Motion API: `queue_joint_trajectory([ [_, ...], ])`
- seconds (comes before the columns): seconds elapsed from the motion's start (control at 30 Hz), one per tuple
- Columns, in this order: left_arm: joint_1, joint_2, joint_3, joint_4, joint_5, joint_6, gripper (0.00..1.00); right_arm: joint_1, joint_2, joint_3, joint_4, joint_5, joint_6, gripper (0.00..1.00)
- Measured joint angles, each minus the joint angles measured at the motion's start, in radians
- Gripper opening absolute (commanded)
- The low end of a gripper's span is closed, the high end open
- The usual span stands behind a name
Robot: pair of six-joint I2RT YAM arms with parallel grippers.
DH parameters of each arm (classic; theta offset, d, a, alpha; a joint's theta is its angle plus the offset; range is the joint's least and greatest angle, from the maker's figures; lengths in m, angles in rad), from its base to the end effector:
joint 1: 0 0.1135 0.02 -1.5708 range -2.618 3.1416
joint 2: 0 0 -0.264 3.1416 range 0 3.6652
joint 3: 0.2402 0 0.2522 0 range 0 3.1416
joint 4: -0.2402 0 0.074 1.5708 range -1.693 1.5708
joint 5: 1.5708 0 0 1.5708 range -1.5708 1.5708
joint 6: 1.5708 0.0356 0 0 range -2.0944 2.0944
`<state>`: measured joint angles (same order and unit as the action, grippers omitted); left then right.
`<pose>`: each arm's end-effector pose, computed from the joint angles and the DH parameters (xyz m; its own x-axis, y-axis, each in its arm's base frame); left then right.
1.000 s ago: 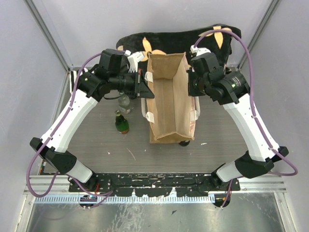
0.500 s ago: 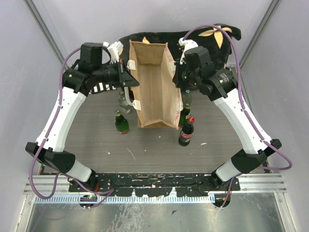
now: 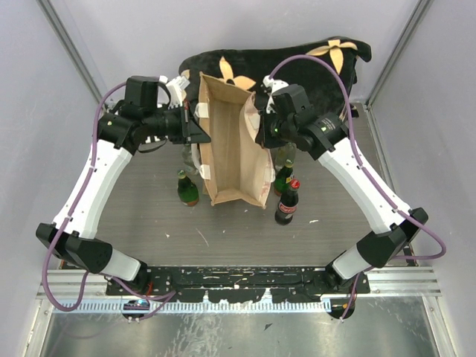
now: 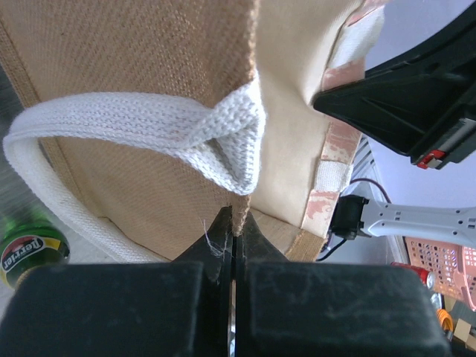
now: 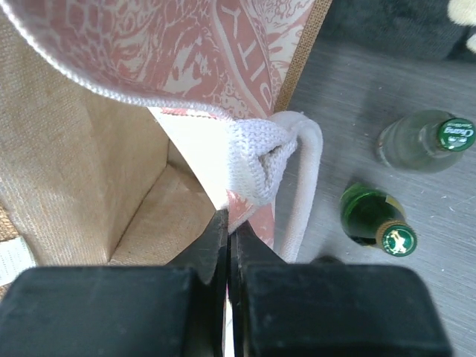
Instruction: Place the beverage into the canvas bag
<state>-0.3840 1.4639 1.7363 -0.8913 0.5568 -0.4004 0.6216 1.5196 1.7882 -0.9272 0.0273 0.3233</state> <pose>0.2679 -0.1285 0.4392 -0.7749 -0.0438 -0.6306 0.4508 0.6611 -0.5998 0.2554 0.1817 0.4329 -0.6511 -0.0758 -0.7552 -0.3772 0.8957 0.2354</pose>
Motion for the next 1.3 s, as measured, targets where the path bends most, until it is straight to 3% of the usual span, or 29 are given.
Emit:
queue_joint_trajectory([
  [0.57,-0.011,-0.155,-0.182,-0.05,0.075,0.004,0.0,0.157,-0.048,-0.018,-0.065,0.062,0.075,0.01],
  [1.3,-0.013,-0.111,-0.278,-0.026,0.098,0.1,0.0,0.175,-0.098,-0.171,-0.068,0.16,0.17,0.01],
])
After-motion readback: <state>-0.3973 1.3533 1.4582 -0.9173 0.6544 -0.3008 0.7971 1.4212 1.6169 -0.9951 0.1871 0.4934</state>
